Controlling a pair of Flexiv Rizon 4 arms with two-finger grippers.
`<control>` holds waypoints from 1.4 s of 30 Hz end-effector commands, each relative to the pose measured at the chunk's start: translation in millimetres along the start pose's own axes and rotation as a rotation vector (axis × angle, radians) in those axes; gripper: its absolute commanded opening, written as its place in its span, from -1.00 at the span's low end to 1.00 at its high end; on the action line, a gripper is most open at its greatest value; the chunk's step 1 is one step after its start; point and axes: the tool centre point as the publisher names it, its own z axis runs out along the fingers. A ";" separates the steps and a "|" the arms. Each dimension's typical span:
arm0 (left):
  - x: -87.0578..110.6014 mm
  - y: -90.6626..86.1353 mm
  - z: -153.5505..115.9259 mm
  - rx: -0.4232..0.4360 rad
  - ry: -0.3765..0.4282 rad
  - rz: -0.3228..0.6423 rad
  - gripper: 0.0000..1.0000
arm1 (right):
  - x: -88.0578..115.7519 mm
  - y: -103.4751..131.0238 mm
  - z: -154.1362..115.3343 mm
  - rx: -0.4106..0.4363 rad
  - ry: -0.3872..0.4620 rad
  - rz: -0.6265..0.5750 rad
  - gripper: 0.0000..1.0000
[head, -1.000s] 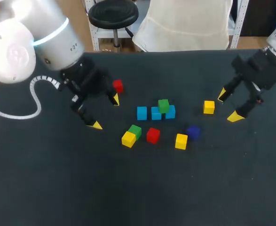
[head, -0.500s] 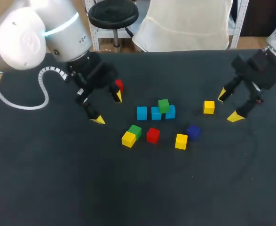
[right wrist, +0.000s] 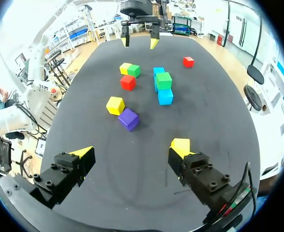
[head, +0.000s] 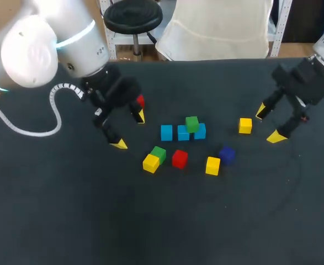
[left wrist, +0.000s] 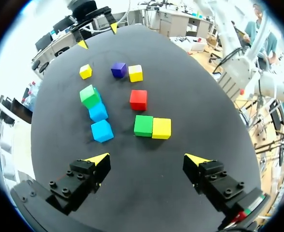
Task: Place the blue cubes, place green cubes on the blue cubes, place the yellow cubes on the green cubes, then place the red cubes on the yellow cubes, and place purple cube on the red cubes.
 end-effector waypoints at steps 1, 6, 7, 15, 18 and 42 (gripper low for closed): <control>5.3 -0.8 7.8 -0.007 -0.010 -0.010 1.00 | 0.3 -1.2 0.2 -0.003 -0.002 -0.001 1.00; 1.8 -0.6 13.2 0.008 -0.007 0.002 1.00 | 0.3 -1.2 0.2 -0.003 -0.002 -0.001 1.00; 0.4 -1.1 14.0 0.009 -0.007 0.007 1.00 | 0.3 -1.2 0.2 -0.003 -0.002 -0.001 1.00; -9.9 -2.7 24.8 0.048 0.000 0.037 1.00 | 0.3 -1.2 0.2 -0.003 -0.002 -0.001 1.00; -13.1 -3.5 27.7 0.058 -0.001 0.046 1.00 | 0.3 -1.2 0.2 -0.003 -0.002 -0.001 1.00; -9.9 0.9 42.4 0.092 -0.001 0.062 0.72 | 0.3 -1.2 0.2 -0.003 -0.002 -0.001 1.00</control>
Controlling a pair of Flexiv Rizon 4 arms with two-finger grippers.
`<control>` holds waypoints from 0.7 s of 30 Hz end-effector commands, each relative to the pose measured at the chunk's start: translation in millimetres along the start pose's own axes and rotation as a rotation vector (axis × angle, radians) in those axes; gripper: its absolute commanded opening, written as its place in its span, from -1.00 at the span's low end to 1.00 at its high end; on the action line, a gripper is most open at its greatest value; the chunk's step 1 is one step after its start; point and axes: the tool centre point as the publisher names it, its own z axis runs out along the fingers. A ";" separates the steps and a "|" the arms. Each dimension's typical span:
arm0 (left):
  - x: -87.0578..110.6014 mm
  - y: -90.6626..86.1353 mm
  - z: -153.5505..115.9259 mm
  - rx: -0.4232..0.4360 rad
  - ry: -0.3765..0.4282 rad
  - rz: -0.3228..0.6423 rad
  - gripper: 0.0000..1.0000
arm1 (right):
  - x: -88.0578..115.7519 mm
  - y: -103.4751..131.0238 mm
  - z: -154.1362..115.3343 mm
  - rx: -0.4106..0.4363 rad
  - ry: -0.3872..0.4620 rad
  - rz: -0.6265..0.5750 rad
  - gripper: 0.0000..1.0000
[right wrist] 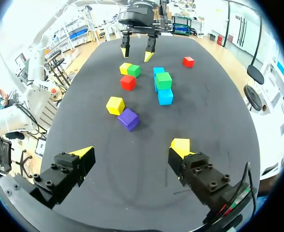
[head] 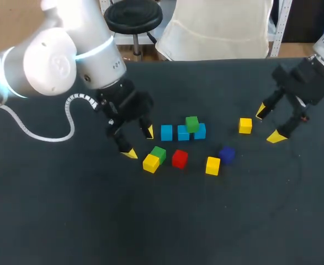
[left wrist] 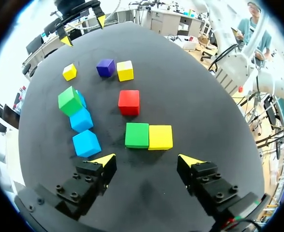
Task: Place the blue cubes, place green cubes on the blue cubes, place the yellow cubes on the green cubes, then place the red cubes on the yellow cubes, and place purple cube on the red cubes.
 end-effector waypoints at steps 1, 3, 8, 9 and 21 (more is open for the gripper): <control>1.2 4.4 3.9 0.012 0.002 0.000 0.79 | 0.3 -1.1 0.2 -0.002 -0.002 -0.001 1.00; 0.4 5.1 4.8 0.016 0.002 0.003 0.90 | 0.3 -1.1 0.2 -0.002 -0.002 -0.001 1.00; -0.1 9.1 8.0 0.031 0.004 0.007 0.94 | 0.3 -1.1 0.2 -0.002 -0.002 -0.001 1.00; -0.5 9.5 8.3 0.031 0.004 0.008 0.92 | 0.3 -1.1 0.2 -0.002 -0.002 -0.001 1.00; -14.7 13.8 16.3 0.058 0.006 0.061 0.71 | 0.3 -1.1 0.2 -0.002 -0.002 -0.001 1.00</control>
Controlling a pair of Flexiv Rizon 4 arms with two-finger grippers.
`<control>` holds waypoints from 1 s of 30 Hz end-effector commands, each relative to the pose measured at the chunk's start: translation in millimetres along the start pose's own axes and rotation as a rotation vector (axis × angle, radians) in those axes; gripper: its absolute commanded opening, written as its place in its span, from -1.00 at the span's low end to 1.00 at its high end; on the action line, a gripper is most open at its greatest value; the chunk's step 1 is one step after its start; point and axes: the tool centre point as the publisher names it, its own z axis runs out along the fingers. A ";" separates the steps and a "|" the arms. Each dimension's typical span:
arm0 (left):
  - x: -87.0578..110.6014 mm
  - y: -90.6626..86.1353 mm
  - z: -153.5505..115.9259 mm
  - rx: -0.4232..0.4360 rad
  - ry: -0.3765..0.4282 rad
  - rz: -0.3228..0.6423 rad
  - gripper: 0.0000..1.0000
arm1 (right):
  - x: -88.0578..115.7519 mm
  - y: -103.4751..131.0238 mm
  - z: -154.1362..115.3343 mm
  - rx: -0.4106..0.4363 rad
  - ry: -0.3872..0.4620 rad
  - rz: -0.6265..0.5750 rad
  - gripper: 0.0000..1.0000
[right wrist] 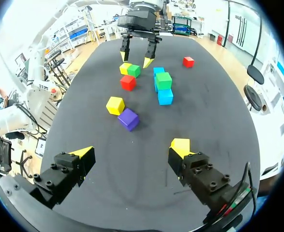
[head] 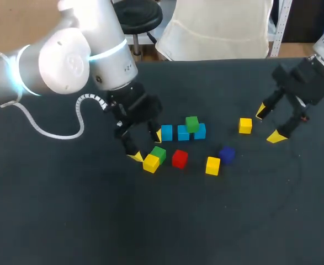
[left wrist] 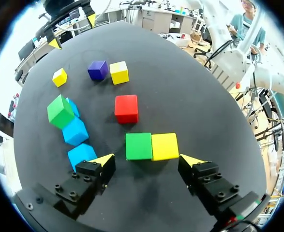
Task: Place the blue cubes, place green cubes on the blue cubes, place the yellow cubes on the green cubes, then place the red cubes on the yellow cubes, and place purple cube on the red cubes.
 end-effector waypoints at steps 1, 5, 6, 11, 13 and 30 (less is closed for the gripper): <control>-2.0 7.0 1.7 0.010 -0.001 0.004 0.71 | 0.3 -1.1 0.1 -0.002 -0.002 -0.001 1.00; -3.0 7.0 2.7 0.012 0.005 0.007 0.69 | 0.3 -1.1 0.1 -0.002 -0.002 -0.001 1.00; -2.9 6.8 2.6 0.012 0.007 0.008 0.70 | 0.3 -1.1 0.1 -0.002 -0.002 -0.001 1.00; 1.1 5.4 -0.2 0.006 0.004 0.004 0.76 | 0.3 -1.1 0.1 -0.002 -0.002 -0.001 1.00; 1.4 5.8 -0.4 0.002 0.003 0.002 0.73 | 0.3 -1.1 0.1 -0.002 -0.002 -0.001 1.00; 24.1 7.6 -3.2 -0.006 0.012 -0.033 0.86 | 0.3 -1.1 0.1 -0.002 -0.002 -0.001 1.00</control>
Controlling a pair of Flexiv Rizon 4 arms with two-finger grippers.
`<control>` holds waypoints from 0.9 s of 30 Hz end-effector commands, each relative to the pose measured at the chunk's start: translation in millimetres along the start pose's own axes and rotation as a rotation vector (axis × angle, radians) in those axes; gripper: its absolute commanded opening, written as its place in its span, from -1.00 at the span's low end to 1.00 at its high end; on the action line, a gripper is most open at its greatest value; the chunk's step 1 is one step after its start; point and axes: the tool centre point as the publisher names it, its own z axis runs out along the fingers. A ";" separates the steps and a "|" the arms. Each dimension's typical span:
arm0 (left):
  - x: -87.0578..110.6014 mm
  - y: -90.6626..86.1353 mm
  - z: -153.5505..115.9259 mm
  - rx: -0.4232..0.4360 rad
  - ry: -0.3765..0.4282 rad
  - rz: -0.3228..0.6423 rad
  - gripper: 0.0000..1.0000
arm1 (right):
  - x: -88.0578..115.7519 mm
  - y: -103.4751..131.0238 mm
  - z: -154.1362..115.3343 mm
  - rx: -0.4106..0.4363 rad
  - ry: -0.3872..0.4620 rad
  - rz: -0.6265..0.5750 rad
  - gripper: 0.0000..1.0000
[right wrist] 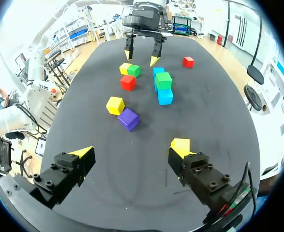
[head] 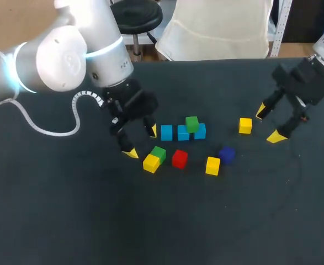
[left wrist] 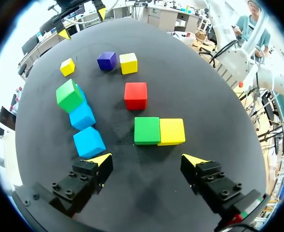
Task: Place the blue cubes, place green cubes on the blue cubes, place the yellow cubes on the green cubes, then place the red cubes on the yellow cubes, and place purple cube on the red cubes.
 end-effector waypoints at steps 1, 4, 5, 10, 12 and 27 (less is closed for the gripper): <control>2.8 3.7 4.0 0.016 -0.012 0.007 0.87 | 0.3 -1.1 0.2 -0.002 -0.002 -0.001 1.00; 2.1 4.8 5.7 0.030 -0.006 0.015 0.89 | 0.3 -1.1 0.2 -0.002 -0.002 -0.001 1.00; 2.0 5.1 6.5 0.034 -0.006 0.015 0.89 | 0.3 -1.1 0.2 -0.002 -0.002 -0.001 1.00; -1.3 7.7 9.9 0.059 0.018 0.039 0.84 | 0.3 -1.1 0.2 -0.002 -0.002 -0.001 1.00; -2.7 8.5 10.2 0.060 0.018 0.041 0.81 | 0.3 -1.1 0.2 -0.002 -0.002 -0.001 1.00; -23.3 8.2 14.7 0.050 0.013 0.071 0.76 | 0.3 -1.1 0.2 -0.002 -0.002 -0.001 1.00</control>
